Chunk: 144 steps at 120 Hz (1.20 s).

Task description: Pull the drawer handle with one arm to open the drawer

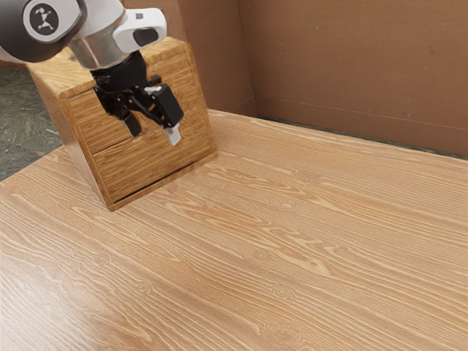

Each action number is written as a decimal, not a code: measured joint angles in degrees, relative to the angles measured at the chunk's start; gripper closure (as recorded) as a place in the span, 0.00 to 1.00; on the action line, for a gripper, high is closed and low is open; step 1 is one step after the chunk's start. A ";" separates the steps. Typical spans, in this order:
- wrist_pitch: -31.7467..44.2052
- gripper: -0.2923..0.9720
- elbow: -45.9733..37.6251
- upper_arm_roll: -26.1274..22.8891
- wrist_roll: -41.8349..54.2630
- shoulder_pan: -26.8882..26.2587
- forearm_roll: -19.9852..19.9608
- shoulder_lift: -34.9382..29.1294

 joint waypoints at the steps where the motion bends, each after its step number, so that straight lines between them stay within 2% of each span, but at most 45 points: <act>1: -0.04 0.24 0.03 0.02 0.00 0.45 0.01 0.00; 12: -0.39 0.25 0.18 0.17 -0.04 4.69 0.04 -0.01; 22: -0.60 0.25 0.21 0.28 -0.07 6.06 0.03 -0.01; 33: -0.79 0.25 0.51 0.30 -0.09 5.06 0.04 -0.11; 47: -2.79 0.25 8.90 -0.02 -0.13 2.60 0.27 -0.77; 64: -4.17 0.25 11.03 0.18 -0.15 1.48 0.67 -0.22; 81: -4.83 0.25 10.81 1.62 -0.17 2.35 2.30 0.56; 95: -4.62 0.25 10.81 2.30 -0.05 3.93 6.43 1.58; 111: -1.58 0.25 10.67 4.14 3.56 4.89 9.08 4.21; 124: 1.76 0.25 10.94 4.62 6.35 6.06 9.63 7.13; 144: 9.20 0.25 13.59 4.38 12.12 4.47 10.10 12.40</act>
